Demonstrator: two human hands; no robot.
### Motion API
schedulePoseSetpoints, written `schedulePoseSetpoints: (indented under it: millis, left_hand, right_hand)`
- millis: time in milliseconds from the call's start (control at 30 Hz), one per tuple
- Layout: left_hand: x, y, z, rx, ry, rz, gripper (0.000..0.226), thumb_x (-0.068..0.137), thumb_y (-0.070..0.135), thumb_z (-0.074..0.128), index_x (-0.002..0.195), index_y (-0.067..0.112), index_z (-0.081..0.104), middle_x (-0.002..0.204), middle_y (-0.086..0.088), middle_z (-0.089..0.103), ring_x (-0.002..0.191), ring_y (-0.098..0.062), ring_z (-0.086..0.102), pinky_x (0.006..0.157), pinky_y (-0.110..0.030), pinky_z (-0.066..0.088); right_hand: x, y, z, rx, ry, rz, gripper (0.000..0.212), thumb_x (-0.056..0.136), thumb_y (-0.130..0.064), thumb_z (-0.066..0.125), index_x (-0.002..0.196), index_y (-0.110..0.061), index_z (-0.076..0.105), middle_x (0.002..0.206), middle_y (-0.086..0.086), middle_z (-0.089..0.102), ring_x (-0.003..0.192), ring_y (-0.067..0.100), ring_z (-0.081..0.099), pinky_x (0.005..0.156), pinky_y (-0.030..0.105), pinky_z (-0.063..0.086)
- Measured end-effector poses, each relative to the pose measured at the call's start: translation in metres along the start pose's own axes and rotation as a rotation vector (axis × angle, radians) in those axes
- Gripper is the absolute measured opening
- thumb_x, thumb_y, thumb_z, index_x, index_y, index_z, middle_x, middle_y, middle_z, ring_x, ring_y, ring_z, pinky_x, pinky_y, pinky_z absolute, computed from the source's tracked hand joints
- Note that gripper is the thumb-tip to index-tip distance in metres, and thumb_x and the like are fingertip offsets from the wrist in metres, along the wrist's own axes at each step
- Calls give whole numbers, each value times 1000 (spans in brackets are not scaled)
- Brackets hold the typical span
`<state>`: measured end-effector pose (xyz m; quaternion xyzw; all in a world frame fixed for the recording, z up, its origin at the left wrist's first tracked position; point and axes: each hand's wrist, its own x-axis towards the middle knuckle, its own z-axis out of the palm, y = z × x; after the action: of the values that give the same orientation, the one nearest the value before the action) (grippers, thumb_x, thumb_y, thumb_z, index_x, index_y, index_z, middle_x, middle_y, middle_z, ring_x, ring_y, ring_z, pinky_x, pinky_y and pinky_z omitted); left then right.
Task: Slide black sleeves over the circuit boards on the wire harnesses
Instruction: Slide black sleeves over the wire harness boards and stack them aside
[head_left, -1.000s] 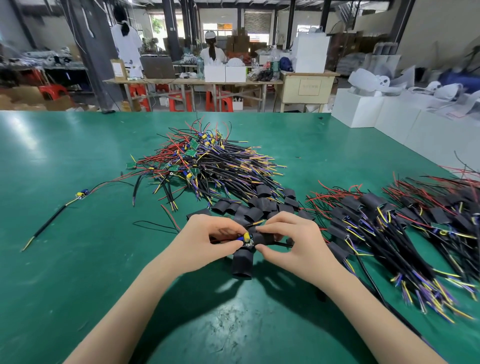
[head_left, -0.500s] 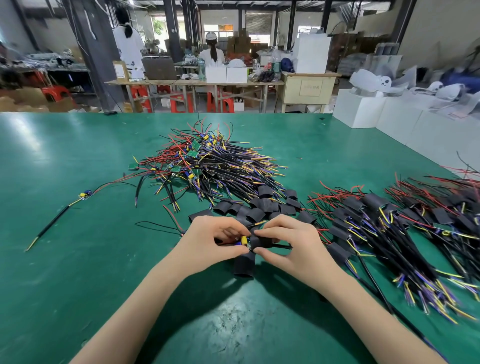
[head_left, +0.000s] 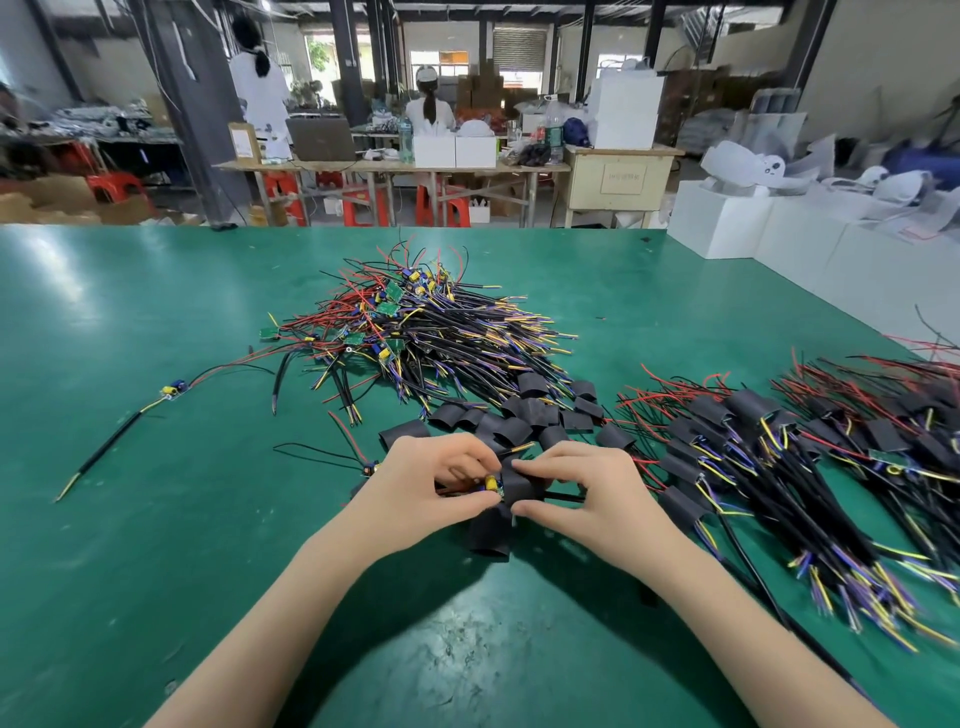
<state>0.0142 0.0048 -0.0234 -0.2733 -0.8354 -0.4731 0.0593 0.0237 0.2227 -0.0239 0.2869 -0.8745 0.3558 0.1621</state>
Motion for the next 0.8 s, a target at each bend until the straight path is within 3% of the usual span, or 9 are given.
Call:
schedulePoseSetpoints:
  millis: [200,333,467,600,700,800]
  left_hand:
    - [1,-2,1,-92,-15,-61,20,78,9,80,93,15,70,80,-1,73,69,-11,65,73,-27,56]
    - [3,-4,-3,-153,-56,-123,25,75,9,82,95,18,69,84,-4,74,75,-16,68,79,-34,58]
    - [3,-4,-9,-163,-137,-151,31,73,4,82,95,22,69,90,-2,73,83,-10,67,78,-23,53]
    - [3,-3,-9,-137,-88,-84,27,74,-1,79,93,16,72,92,5,71,83,-10,67,77,-22,53]
    - [4,-4,-7,-148,-15,-68,34,71,1,82,97,18,68,87,-1,73,80,-16,70,80,-28,57]
    - [4,-4,-5,-169,23,-74,39,70,4,85,98,17,62,85,-2,73,78,-17,71,79,-25,56]
  right_hand:
    - [-1,-2,2,-121,6,-149,33,74,-22,82,105,-12,74,94,-1,67,85,17,63,78,27,51]
    - [0,-1,5,-136,31,-194,33,72,-15,83,103,-11,74,94,0,67,82,17,63,76,25,51]
    - [0,1,5,-102,63,-170,32,73,-15,83,104,-11,74,96,1,69,84,17,65,75,32,55]
    - [-1,0,5,-103,61,-171,31,76,-17,81,106,-12,73,97,-1,68,85,15,64,77,31,54]
    - [-1,-1,6,-94,58,-165,31,77,-17,80,107,-11,73,97,0,68,85,16,63,77,31,53]
    - [-1,0,5,-79,41,-156,34,76,-19,81,108,-12,73,98,-1,67,87,14,63,78,29,52]
